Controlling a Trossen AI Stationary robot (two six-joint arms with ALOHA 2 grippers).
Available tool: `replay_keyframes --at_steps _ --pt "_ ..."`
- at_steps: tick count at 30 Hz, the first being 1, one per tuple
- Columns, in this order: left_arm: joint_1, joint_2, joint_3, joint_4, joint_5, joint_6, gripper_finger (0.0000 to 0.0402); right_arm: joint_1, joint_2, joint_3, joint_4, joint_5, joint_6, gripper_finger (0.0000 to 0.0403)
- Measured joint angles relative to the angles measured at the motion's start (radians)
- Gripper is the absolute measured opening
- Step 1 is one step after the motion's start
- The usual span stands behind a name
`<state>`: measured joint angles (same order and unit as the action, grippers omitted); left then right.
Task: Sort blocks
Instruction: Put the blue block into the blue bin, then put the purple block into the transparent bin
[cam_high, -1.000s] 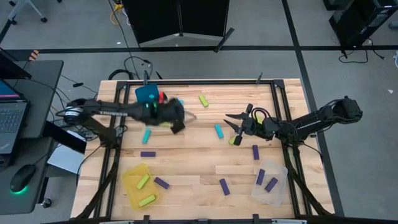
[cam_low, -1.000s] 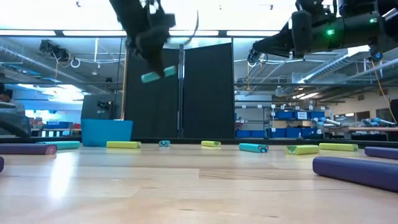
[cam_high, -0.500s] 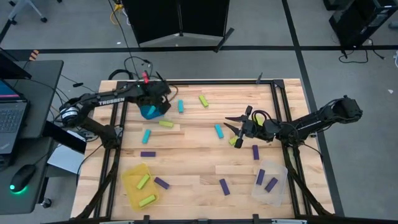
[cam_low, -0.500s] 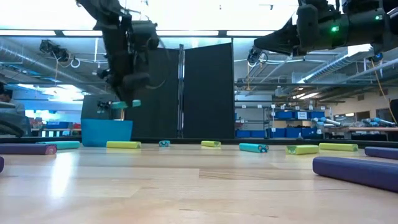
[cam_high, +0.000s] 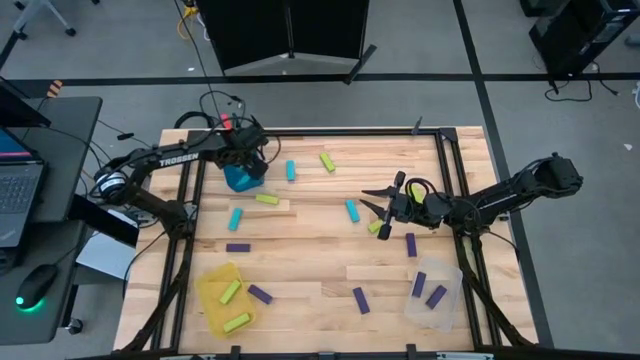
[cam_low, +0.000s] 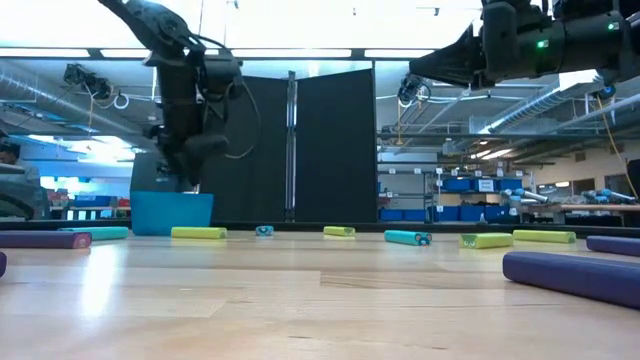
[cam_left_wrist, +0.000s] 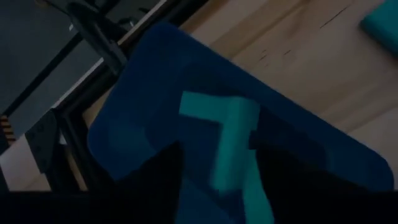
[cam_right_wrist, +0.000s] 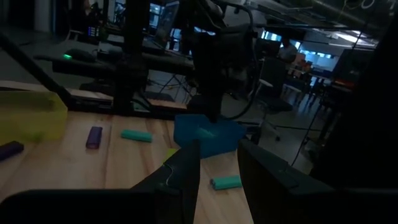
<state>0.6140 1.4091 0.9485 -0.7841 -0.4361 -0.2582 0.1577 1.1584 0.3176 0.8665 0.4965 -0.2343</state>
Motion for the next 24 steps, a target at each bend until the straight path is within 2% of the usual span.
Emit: replay_keyframes --at_steps 3,6,12,19,22,24 --pt "0.0 -0.001 0.0 0.02 0.006 0.021 0.0246 0.0 0.0 0.0 -0.002 0.0 0.022 0.0119" --pt "-0.001 -0.005 0.0 0.03 0.024 0.05 0.0257 0.0 0.0 0.0 -0.007 0.0 0.044 0.0119" --pt "-0.039 -0.077 0.0 0.005 0.185 0.134 0.0232 0.0 0.0 0.002 -0.013 0.0 0.082 0.0119" --pt "-0.198 -0.132 0.001 -0.033 0.234 0.185 0.0214 -0.027 0.0 0.032 -0.051 -0.001 0.103 0.0119" --pt "-0.288 -0.134 0.001 0.003 0.243 0.177 0.0214 -0.046 0.0 0.063 -0.132 -0.001 0.147 0.0119" --pt "-0.344 -0.135 0.001 0.048 0.244 0.175 0.0214 -0.055 -0.001 0.099 -0.254 -0.005 0.223 0.0119"
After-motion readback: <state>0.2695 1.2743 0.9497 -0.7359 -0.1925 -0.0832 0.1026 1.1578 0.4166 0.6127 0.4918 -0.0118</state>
